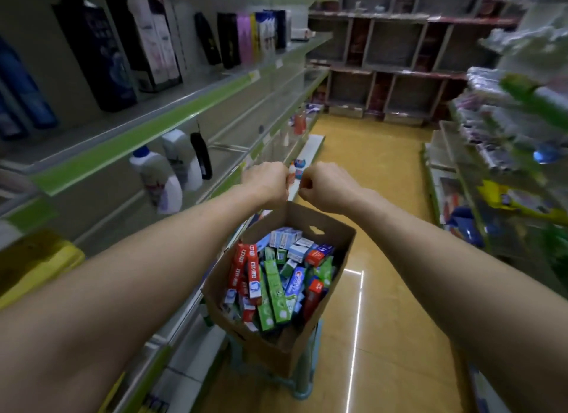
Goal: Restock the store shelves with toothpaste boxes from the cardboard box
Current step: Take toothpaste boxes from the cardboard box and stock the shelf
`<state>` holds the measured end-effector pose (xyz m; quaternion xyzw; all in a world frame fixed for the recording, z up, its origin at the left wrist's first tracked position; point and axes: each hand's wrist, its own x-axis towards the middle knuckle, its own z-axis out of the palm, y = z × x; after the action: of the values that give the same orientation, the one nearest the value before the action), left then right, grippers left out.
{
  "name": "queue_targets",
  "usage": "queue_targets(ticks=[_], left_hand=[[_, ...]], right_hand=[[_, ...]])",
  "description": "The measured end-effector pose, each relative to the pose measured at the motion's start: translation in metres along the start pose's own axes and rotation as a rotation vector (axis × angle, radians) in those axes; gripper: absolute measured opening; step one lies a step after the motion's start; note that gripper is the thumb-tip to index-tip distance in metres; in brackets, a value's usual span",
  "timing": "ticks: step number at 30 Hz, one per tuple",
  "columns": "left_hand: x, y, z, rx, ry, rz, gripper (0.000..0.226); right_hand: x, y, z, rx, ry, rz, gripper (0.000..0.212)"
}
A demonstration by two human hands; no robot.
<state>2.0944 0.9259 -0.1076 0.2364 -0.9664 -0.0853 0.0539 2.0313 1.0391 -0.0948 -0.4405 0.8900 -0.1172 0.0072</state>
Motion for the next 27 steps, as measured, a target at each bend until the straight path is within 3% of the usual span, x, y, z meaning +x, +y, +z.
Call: queue_targets(ticks=[7, 16, 21, 27], left_hand=[[0.038, -0.034, 0.062, -0.019, -0.162, -0.065, 0.012], [0.088, -0.091, 0.147, 0.038, -0.364, -0.052, 0.013], [0.1, -0.124, 0.192, 0.075, -0.473, -0.053, 0.015], [0.103, -0.158, 0.248, 0.089, -0.57, -0.04, 0.003]], right_hand=[[0.049, 0.015, 0.07, 0.04, -0.185, 0.014, 0.014], [0.092, 0.026, 0.165, 0.079, -0.337, 0.123, 0.037], [0.109, 0.016, 0.222, 0.108, -0.451, 0.184, 0.015], [0.115, 0.002, 0.287, 0.168, -0.561, 0.225, 0.015]])
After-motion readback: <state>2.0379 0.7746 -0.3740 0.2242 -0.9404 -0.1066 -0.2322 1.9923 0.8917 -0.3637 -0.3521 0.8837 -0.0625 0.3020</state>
